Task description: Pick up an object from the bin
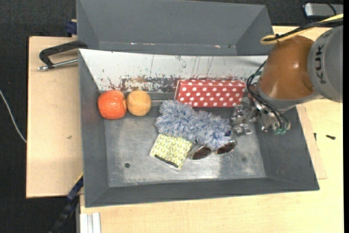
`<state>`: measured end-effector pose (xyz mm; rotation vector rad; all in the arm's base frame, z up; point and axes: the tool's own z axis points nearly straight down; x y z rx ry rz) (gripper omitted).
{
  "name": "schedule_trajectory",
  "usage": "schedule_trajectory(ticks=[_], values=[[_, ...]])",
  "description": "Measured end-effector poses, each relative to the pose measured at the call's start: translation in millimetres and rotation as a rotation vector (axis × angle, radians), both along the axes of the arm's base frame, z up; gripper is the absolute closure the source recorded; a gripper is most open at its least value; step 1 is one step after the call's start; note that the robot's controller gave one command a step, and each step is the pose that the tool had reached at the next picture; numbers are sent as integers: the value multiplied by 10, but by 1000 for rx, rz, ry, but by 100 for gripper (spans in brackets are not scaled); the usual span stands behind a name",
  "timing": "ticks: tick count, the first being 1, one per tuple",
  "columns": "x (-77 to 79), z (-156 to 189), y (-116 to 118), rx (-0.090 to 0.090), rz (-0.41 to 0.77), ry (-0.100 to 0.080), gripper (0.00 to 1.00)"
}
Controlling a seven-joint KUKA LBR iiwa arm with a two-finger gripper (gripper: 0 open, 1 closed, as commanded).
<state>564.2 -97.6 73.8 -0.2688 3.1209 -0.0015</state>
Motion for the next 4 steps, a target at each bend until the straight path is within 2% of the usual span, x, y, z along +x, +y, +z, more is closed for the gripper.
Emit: schedule_trajectory(ticks=[1, 2, 3, 4], values=[[-438, 188, -348, 1, 27, 8, 100], [-438, 188, -348, 1, 27, 8, 100], [-695, 530, 68, 0, 194, 8, 100], [-695, 530, 68, 0, 194, 8, 100]])
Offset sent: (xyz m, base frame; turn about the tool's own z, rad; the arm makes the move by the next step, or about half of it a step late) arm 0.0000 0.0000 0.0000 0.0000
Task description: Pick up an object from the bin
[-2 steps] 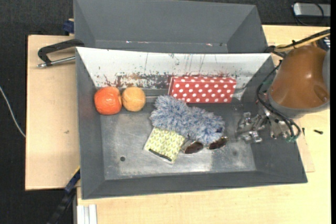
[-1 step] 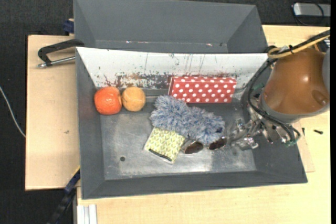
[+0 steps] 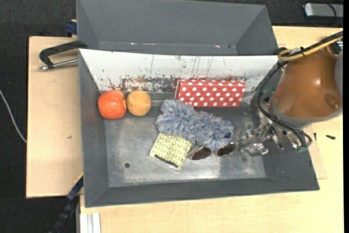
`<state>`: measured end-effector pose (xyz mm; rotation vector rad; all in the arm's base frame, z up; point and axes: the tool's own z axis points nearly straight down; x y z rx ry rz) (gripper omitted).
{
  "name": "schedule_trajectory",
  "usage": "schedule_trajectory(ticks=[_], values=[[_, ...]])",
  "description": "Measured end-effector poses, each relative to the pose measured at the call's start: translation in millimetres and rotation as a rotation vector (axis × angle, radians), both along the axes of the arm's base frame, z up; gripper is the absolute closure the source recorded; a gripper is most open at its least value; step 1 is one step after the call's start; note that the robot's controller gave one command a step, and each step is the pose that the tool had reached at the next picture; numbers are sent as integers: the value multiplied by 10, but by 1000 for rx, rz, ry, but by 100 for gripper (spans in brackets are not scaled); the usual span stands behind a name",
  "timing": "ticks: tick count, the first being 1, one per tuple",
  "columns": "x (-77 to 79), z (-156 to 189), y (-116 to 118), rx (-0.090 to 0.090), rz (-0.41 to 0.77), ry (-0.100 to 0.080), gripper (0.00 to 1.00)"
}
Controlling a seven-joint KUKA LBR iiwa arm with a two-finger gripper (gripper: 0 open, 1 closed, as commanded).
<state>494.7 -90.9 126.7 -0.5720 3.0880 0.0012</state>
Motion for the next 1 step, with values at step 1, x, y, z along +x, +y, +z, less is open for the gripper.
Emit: schedule_trajectory(ticks=[1], values=[[-17, 167, 78, 0, 1, -3, 100]])
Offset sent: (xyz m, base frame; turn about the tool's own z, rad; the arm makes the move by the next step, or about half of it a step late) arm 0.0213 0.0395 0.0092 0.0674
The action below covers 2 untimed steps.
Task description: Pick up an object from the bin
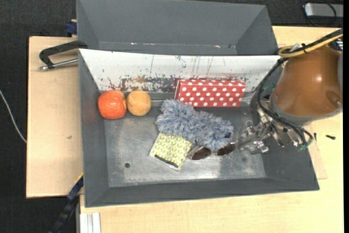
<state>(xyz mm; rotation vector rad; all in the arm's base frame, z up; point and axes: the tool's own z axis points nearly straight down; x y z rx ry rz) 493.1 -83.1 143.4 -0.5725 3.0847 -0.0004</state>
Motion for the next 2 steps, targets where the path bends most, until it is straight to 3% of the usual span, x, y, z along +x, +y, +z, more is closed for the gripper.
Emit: schedule_trajectory(ticks=[1, 2], values=[[214, -50, 283, 1, -67, -2, 100], [160, 615, 184, 1, -45, 4, 100]])
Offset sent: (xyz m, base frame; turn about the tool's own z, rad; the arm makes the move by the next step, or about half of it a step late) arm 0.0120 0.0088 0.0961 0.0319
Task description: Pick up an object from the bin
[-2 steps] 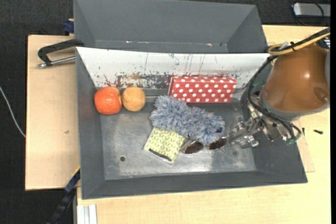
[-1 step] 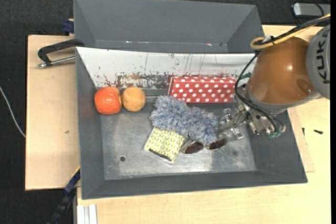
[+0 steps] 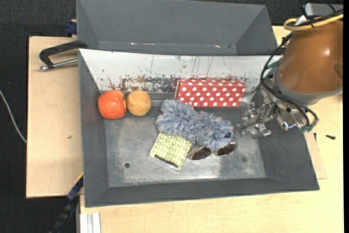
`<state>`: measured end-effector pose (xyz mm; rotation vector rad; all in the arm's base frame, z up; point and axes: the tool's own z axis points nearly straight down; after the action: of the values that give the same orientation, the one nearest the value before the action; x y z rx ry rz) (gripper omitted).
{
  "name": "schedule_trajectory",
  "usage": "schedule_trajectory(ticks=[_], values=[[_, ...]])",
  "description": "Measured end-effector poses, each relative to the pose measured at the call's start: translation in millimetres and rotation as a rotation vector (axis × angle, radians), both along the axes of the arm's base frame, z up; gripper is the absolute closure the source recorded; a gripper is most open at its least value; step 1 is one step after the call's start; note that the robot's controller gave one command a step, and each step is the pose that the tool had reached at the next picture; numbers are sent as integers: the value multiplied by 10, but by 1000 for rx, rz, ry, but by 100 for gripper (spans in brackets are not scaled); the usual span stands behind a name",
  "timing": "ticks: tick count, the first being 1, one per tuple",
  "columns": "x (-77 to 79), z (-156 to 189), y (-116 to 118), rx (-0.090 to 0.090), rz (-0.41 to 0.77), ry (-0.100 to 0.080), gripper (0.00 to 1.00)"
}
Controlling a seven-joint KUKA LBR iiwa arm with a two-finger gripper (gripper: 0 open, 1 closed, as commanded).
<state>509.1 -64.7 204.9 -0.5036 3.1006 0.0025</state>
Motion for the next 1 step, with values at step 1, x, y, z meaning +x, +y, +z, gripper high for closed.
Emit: schedule_trajectory(ticks=[1], values=[[510, -624, 419, 2, 413, 1, 0]])
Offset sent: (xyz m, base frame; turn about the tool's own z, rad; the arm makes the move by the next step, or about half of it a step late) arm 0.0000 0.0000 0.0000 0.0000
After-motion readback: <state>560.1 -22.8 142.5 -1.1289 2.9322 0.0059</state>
